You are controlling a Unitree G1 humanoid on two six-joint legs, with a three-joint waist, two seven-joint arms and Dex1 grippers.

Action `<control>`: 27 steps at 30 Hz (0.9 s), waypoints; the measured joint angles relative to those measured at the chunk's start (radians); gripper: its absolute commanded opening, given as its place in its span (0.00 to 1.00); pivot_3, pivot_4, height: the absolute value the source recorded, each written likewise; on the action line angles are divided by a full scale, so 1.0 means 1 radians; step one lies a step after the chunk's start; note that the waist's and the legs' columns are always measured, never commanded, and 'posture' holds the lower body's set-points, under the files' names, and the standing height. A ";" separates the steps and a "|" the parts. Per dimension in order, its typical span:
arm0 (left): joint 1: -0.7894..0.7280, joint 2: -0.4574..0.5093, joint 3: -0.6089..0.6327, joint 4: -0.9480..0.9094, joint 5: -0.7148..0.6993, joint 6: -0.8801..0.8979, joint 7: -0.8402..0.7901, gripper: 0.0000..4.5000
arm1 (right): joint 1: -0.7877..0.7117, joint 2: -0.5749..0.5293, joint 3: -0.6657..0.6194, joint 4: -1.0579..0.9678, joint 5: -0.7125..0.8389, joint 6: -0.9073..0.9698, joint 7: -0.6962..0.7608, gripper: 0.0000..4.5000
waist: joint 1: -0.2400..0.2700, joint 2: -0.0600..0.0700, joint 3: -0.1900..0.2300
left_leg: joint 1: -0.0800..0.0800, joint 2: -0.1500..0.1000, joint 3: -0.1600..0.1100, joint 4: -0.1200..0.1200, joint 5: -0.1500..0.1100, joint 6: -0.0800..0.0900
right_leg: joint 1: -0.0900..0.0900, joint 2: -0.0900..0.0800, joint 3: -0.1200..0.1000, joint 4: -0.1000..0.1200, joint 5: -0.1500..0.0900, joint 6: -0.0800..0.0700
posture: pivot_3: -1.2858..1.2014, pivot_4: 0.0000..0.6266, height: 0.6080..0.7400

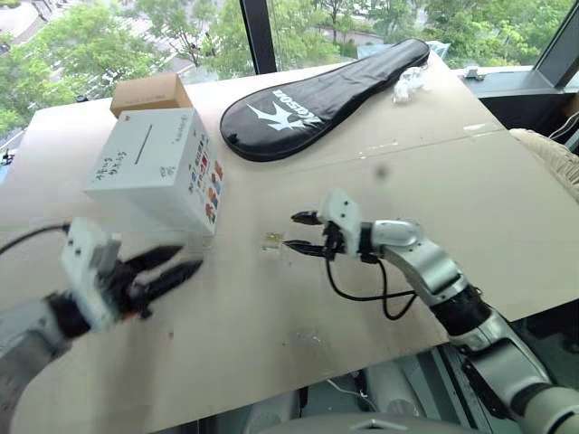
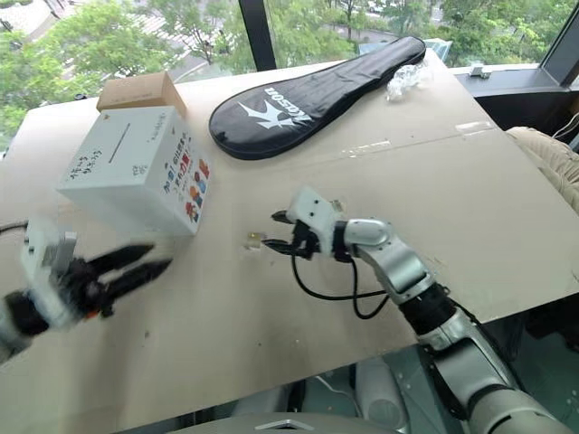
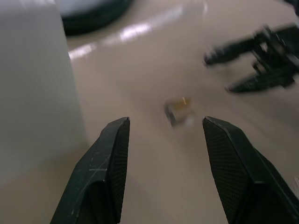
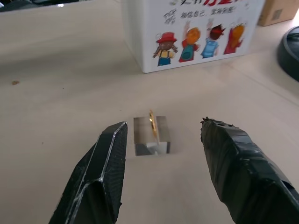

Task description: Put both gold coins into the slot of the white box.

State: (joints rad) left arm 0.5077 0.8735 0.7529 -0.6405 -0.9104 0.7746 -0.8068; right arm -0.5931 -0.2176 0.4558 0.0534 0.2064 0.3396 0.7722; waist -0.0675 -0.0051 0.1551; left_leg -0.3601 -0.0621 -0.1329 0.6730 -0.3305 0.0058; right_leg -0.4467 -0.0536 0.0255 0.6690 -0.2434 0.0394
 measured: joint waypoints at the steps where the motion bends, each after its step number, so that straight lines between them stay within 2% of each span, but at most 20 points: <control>1: 0.044 -0.002 0.015 -0.014 0.014 -0.001 -0.025 0.55 | -0.008 0.019 0.008 0.026 -0.016 -0.007 -0.003 0.60 | 0.008 0.000 0.000 | 0.000 0.000 -0.001 0.000 0.000 0.000 | 0.000 -0.001 0.000 0.000 0.000 0.000 | 0.52 0.24 1.00; 6: 0.065 -0.045 0.032 -0.032 0.044 -0.033 -0.042 0.55 | -0.039 0.106 0.019 0.139 -0.086 -0.046 -0.025 0.60 | 0.032 -0.002 -0.001 | -0.001 0.000 -0.003 0.001 0.000 0.000 | 0.001 -0.001 -0.001 0.000 0.001 -0.001 | 0.52 0.24 1.00; 9: 0.060 -0.056 0.033 -0.052 0.043 -0.039 -0.039 0.56 | -0.040 0.115 0.019 0.168 -0.111 -0.059 -0.028 0.39 | 0.028 -0.002 -0.001 | -0.001 0.000 -0.002 0.001 0.000 0.000 | 0.001 -0.001 -0.001 0.000 0.001 -0.001 | 0.52 0.24 1.00; 11: 0.056 -0.062 0.032 -0.061 0.043 -0.040 -0.034 0.56 | -0.040 0.118 0.018 0.181 -0.124 -0.064 -0.030 0.18 | 0.024 -0.002 -0.001 | -0.001 0.000 -0.002 0.000 0.000 0.000 | 0.000 0.000 -0.001 0.000 0.001 -0.001 | 0.52 0.24 1.00; 12: 0.048 -0.063 0.032 -0.067 0.043 -0.040 -0.025 0.56 | -0.039 0.120 0.015 0.186 -0.126 -0.064 -0.034 0.04 | 0.022 -0.002 -0.001 | -0.001 0.000 -0.002 0.000 0.000 0.000 | 0.000 0.000 -0.001 0.000 0.001 -0.001 | 0.52 0.24 1.00; 13: 0.046 -0.063 0.032 -0.068 0.043 -0.040 -0.024 0.56 | -0.039 0.120 0.014 0.186 -0.127 -0.064 -0.035 0.01 | 0.021 -0.002 -0.001 | -0.001 0.000 -0.002 0.000 0.000 0.000 | 0.000 0.000 -0.001 0.000 0.001 -0.001 | 0.52 0.24 1.00; 22: -0.024 -0.092 0.014 -0.074 0.002 -0.038 0.018 0.56 | -0.022 0.145 -0.026 0.164 -0.099 -0.049 -0.024 0.01 | 0.023 -0.002 -0.001 | -0.001 0.000 -0.003 0.000 0.000 0.000 | 0.000 0.000 -0.001 0.000 0.001 -0.001 | 0.52 0.24 1.00; 25: -0.131 -0.165 -0.020 -0.073 -0.119 -0.042 0.095 0.56 | -0.010 0.188 -0.110 0.081 0.028 0.062 -0.013 0.01 | 0.026 -0.001 -0.001 | -0.002 0.000 -0.003 0.001 0.000 0.000 | 0.000 -0.001 0.000 0.000 0.001 -0.001 | 0.52 0.24 1.00; 27: -0.224 -0.242 -0.062 -0.065 -0.273 -0.049 0.179 0.56 | -0.015 0.251 -0.201 -0.015 0.195 0.212 -0.021 0.01 | 0.026 -0.003 -0.002 | -0.002 0.000 -0.005 0.002 0.000 -0.001 | 0.001 -0.001 -0.001 0.000 0.001 -0.001 | 0.52 0.24 1.00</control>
State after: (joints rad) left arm 0.2839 0.6313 0.6907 -0.7053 -1.1838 0.7261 -0.6277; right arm -0.6077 0.0335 0.2552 0.0386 0.4018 0.5513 0.7516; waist -0.0413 -0.0081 0.1533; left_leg -0.3624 -0.0616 -0.1379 0.6753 -0.3303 0.0053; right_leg -0.4458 -0.0544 0.0241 0.6689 -0.2426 0.0384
